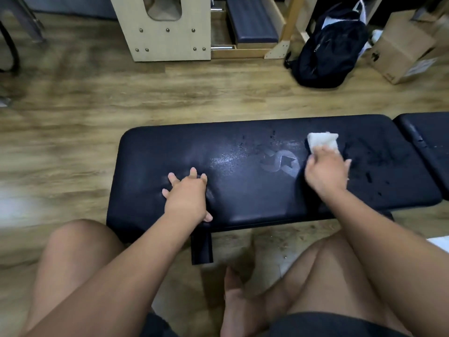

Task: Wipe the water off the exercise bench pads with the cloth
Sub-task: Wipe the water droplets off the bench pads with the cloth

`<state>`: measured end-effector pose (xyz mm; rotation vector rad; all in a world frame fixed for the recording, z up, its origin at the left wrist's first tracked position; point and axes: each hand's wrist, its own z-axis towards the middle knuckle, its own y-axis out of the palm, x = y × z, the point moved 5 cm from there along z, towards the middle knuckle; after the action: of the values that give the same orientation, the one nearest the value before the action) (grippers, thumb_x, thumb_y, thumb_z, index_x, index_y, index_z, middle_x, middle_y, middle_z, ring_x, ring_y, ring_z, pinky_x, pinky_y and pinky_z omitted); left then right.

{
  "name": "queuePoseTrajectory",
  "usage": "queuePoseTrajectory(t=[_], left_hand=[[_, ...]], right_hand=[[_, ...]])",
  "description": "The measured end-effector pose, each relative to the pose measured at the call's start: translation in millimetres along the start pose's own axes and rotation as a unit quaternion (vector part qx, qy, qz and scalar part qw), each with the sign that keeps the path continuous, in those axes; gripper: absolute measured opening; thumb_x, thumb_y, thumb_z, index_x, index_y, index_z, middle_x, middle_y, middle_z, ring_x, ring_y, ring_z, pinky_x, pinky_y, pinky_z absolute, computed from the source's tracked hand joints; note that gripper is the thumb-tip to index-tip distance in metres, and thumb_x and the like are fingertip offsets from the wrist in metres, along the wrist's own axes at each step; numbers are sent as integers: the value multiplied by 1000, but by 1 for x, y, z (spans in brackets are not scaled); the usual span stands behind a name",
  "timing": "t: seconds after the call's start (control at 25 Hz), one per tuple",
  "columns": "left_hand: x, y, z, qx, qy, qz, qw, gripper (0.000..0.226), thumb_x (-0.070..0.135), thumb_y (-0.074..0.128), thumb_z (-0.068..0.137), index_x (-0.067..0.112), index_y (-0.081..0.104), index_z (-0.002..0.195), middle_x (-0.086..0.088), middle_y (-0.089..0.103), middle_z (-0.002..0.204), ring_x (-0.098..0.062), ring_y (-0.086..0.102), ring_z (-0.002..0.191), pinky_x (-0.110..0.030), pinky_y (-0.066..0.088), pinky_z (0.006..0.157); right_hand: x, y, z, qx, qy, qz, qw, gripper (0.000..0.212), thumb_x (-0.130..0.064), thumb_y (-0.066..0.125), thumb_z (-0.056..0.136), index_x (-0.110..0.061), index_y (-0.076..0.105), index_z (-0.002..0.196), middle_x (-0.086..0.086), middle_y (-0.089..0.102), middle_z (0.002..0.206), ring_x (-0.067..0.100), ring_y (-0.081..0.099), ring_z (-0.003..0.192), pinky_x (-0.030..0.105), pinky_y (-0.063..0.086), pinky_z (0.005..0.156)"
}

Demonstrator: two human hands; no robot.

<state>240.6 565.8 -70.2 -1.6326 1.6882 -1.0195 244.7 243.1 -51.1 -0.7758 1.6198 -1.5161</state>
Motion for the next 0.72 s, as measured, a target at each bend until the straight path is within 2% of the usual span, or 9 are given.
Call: queuePoseTrajectory(t=[0.08, 0.2, 0.28, 0.32, 0.4, 0.48, 0.56, 0.64, 0.72], left_hand=[[3, -2, 1, -1, 0, 11, 1000, 102, 31, 91, 60, 23, 33, 144, 2, 25, 149, -48, 21, 135, -64, 40, 98], [1, -3, -3, -1, 4, 3, 1000, 100, 33, 89, 60, 26, 35, 144, 6, 29, 146, -47, 22, 134, -62, 42, 97], [-1, -3, -5, 13, 13, 3, 1000, 95, 35, 88, 61, 27, 39, 142, 7, 33, 143, -45, 24, 132, -60, 43, 96], [-1, -3, -6, 15, 16, 9, 1000, 96, 37, 87, 62, 27, 36, 143, 7, 31, 146, -45, 24, 132, -59, 44, 96], [-2, -2, -5, 10, 12, 16, 1000, 101, 39, 87, 63, 26, 30, 146, 6, 24, 150, -47, 22, 132, -59, 45, 95], [-2, -2, -4, 2, 10, 18, 1000, 104, 39, 88, 63, 26, 28, 147, 5, 21, 151, -48, 20, 134, -60, 45, 96], [0, -2, -2, -4, 9, 16, 1000, 106, 36, 90, 61, 25, 28, 147, 5, 19, 153, -49, 19, 136, -61, 43, 98], [0, -3, 0, -8, -4, 17, 1000, 104, 32, 91, 59, 24, 32, 144, 3, 21, 151, -50, 18, 135, -63, 41, 98], [3, -5, 0, -16, -12, 15, 1000, 99, 29, 92, 57, 20, 37, 138, 1, 25, 145, -50, 21, 133, -64, 43, 95]], right_hand=[[-62, 13, -35, -1, -76, -4, 997, 41, -26, 39, 86, -17, 55, 123, 18, 56, 131, 34, 47, 120, 51, 26, 109], [-171, 39, -105, -85, -297, 10, 951, 55, -28, 40, 92, -23, 33, 147, 6, 35, 154, 25, 25, 143, 47, 1, 120], [-193, 43, -114, -113, -409, 0, 906, 55, -30, 37, 95, -27, 29, 149, -4, 28, 157, 16, 19, 146, 50, -10, 118], [-184, 41, -101, -108, -428, -16, 897, 56, -30, 36, 95, -29, 27, 150, -7, 26, 158, 12, 19, 146, 52, -14, 116], [-144, 37, -54, -86, -395, -62, 913, 58, -27, 35, 95, -28, 23, 151, -7, 24, 159, 12, 20, 146, 57, -13, 115], [-86, 28, 10, -69, -276, -88, 955, 56, -23, 35, 94, -24, 28, 149, 0, 30, 157, 18, 26, 144, 63, -4, 114], [-34, 11, 63, -72, -127, -55, 988, 43, -20, 37, 92, -19, 45, 134, 13, 47, 142, 31, 40, 133, 67, 1, 112], [-22, 3, 82, -89, -19, -5, 996, 32, -18, 35, 91, -14, 51, 118, 20, 53, 127, 39, 45, 124, 66, 6, 113], [-50, 9, 67, -78, -9, 5, 997, 42, -19, 36, 89, -15, 52, 128, 19, 46, 139, 38, 38, 131, 60, 12, 115]])
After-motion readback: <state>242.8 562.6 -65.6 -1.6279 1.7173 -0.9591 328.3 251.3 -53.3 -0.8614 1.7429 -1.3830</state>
